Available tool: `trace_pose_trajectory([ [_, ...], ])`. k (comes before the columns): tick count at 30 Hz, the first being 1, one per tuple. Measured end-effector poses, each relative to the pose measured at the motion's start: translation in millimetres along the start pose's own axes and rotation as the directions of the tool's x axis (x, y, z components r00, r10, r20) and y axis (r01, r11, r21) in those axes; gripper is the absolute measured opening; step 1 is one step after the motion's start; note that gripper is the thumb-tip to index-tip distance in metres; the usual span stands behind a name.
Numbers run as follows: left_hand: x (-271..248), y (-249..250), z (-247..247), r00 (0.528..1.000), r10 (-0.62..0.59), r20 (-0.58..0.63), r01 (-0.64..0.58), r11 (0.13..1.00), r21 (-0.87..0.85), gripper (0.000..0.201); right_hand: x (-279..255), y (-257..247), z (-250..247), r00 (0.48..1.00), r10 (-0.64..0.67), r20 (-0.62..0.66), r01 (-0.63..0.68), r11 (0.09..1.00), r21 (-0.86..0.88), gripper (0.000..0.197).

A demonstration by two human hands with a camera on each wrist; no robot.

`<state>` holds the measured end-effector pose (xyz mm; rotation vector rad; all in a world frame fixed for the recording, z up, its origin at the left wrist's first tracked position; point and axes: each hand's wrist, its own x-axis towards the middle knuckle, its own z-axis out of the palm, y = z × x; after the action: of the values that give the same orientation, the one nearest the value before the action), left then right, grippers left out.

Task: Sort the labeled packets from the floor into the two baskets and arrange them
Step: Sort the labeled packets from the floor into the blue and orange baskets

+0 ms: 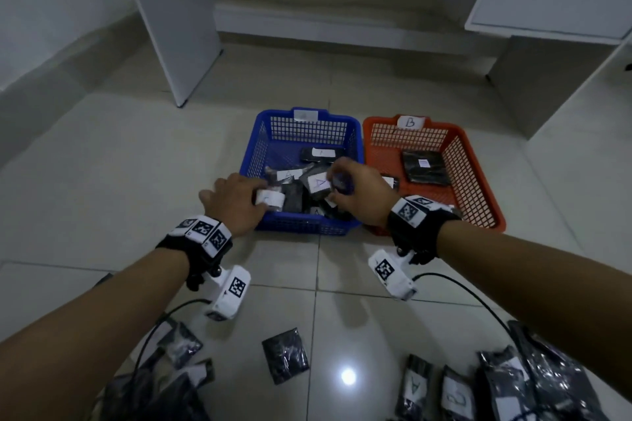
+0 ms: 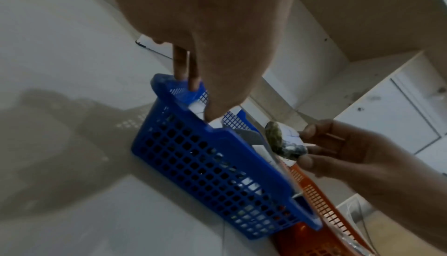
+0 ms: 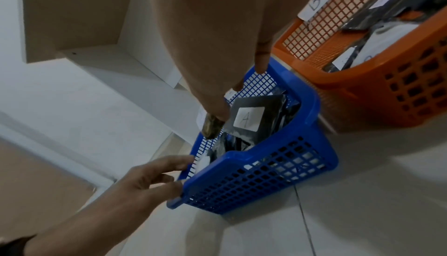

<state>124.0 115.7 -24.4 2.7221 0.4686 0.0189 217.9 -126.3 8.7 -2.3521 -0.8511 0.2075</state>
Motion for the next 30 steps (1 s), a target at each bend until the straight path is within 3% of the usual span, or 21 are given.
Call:
trace_pose_trajectory([
  [2,-1.8,-4.0,4.0,1.000,-0.022,0.012,0.021,0.998,0.066,0.035,3.7,2.0,5.6,0.995,-0.022,0.097,0.035,0.990,-0.136,0.018],
  [4,-4.8,-7.7,5.5,0.998,0.026,-0.055,-0.026,1.000,0.014,0.025,3.8,3.1,11.3,0.985,-0.029,0.171,0.069,0.970,-0.233,0.017],
  [10,-19.4,-19.1,-4.3,0.989,0.077,-0.127,-0.092,0.989,-0.116,0.013,-0.6,-1.6,13.5,0.985,-0.074,0.156,0.112,0.963,-0.245,0.028],
  [13,-40.2,-41.2,-12.4,0.991,0.133,-0.030,-0.136,0.928,-0.347,0.013,-10.5,-11.9,23.0,0.981,-0.193,0.019,0.192,0.956,-0.223,0.023],
  [15,-60.4,-60.9,-17.6,0.975,0.169,0.143,-0.101,0.915,-0.391,0.016,-21.2,-24.8,37.3,0.944,-0.328,0.046,0.330,0.923,-0.199,0.020],
  [18,-90.8,-98.0,-20.4,0.915,0.139,0.378,-0.055,0.973,-0.224,0.017,-35.7,-53.1,70.2,0.878,-0.382,0.287,0.433,0.891,-0.137,0.021],
  [21,-110.2,-111.5,-9.9,0.833,0.066,0.549,-0.027,0.996,-0.080,0.030,-51.9,-65.3,95.2,0.838,-0.253,0.484,0.350,0.929,-0.119,0.026],
  [23,-130.9,-119.4,-1.9,0.805,0.024,0.593,-0.044,0.999,0.020,0.042,-63.6,-78.2,119.2,0.779,-0.192,0.597,0.326,0.937,-0.125,0.030],
  [27,-164.7,-128.2,11.0,0.872,0.083,0.482,-0.164,0.978,0.128,0.034,-91.0,-86.4,168.0,0.685,-0.258,0.681,0.428,0.899,-0.090,0.038],
  [30,-163.5,-132.9,5.3,0.889,0.118,0.443,-0.160,0.985,0.058,0.025,-101.5,-85.7,184.3,0.693,-0.266,0.670,0.454,0.883,-0.121,0.052],
])
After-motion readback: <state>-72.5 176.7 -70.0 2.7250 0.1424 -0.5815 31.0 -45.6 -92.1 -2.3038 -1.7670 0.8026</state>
